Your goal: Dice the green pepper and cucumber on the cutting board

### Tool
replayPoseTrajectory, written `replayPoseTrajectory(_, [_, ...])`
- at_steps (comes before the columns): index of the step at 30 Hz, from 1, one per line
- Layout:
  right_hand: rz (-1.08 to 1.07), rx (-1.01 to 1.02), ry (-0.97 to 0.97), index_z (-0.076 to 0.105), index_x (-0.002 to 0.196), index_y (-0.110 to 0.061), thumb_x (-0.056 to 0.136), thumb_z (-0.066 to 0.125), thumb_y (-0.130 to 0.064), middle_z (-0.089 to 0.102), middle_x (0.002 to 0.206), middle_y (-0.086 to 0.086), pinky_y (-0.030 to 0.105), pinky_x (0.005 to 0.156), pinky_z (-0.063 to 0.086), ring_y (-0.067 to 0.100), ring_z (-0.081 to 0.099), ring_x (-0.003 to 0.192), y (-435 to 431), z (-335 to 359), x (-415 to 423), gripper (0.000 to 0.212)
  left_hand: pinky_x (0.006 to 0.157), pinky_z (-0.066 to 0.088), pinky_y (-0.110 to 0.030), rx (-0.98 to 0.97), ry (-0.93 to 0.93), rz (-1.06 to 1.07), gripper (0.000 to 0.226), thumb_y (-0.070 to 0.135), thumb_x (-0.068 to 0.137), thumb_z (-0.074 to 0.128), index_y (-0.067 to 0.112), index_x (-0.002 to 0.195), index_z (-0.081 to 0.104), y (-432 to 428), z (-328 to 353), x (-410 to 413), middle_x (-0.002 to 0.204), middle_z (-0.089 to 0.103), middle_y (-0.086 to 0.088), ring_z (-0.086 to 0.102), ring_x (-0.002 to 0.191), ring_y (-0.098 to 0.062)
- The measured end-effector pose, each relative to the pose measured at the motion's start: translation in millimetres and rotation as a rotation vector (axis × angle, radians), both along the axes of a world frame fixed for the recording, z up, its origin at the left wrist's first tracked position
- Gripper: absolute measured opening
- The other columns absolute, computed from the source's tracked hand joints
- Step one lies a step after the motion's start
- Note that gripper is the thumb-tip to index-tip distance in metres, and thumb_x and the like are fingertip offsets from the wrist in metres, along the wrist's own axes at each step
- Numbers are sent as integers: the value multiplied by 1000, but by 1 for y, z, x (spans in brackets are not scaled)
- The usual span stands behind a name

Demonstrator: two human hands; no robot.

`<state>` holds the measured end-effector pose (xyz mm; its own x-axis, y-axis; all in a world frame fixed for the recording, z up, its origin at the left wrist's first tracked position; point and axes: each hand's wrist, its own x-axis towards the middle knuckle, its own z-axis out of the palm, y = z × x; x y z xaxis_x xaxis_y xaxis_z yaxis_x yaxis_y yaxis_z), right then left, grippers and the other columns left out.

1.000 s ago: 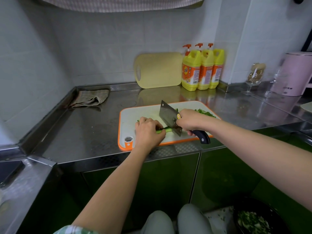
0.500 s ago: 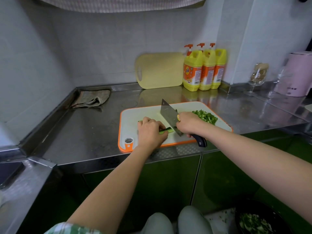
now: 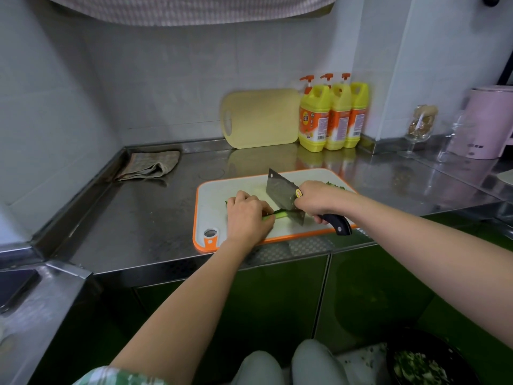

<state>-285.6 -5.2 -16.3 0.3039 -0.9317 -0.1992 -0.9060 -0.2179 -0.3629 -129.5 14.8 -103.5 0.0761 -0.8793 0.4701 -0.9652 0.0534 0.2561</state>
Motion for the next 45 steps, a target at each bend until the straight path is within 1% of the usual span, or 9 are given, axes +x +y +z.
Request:
replayPoseTrajectory(4, [4,-20,12,47,81,0,91,39,-2,52,51,14,17,37,37,16,46,29,3,-4,7,14,84,28,-34,-19,52,1,19,35,88,62,29,97,77,0,-4,2,94,70,5,43,103,-20])
replayPoseTrajectory(8, [-20,-91,-15,50,106,-3,95,42,-8,59,67,13,20,38,41,16,54,39,-2,-21,17,14,83,29,-34,-32,100,-10,17,35,87,64,29,96,77,-1,-7,3,92,70,5,43,103,-20])
replayPoseTrajectory(13, [-43,-128,-98,49,96,-3,95,38,-9,57,55,12,22,40,40,20,54,42,-8,-21,9,13,82,29,-34,-39,119,-28,20,37,87,64,29,101,75,0,-10,6,91,69,5,43,103,-21])
replayPoseTrajectory(18, [-7,-33,-98,55,96,4,94,37,-8,60,64,18,25,44,43,26,54,51,-4,0,1,21,85,29,-34,-40,104,-31,29,38,86,63,27,112,69,-1,-10,6,96,68,6,43,106,-19])
replayPoseTrajectory(25, [2,-8,4,47,79,-1,92,39,-5,52,46,12,17,37,38,16,46,26,-1,-7,10,16,80,27,-33,-25,100,-23,22,36,86,63,28,102,75,-1,-9,5,95,67,3,43,104,-22])
replayPoseTrajectory(29, [-13,-82,-53,47,92,-4,95,40,-8,56,62,13,22,40,42,19,54,40,-2,-22,16,9,82,31,-35,-21,114,-22,22,37,87,63,28,103,75,0,-9,5,97,68,3,42,104,-21])
replayPoseTrajectory(37, [-36,-83,-139,52,98,1,94,38,-8,59,63,18,23,42,43,27,55,48,-6,-15,5,17,82,29,-34,-52,95,-11,24,38,84,64,25,102,72,0,-11,5,93,68,4,43,105,-21])
replayPoseTrajectory(42, [3,-21,-7,46,77,-2,92,38,-4,53,49,13,16,36,36,15,47,27,1,-11,7,17,82,32,-34,-47,105,-8,20,36,85,63,25,97,75,1,-11,4,89,67,4,42,102,-21])
replayPoseTrajectory(45, [7,-31,-5,47,80,-1,92,40,-4,54,52,14,16,36,36,14,49,27,0,-15,12,14,81,33,-35,-55,115,-7,20,36,84,63,25,96,76,1,-11,4,88,67,3,43,100,-21])
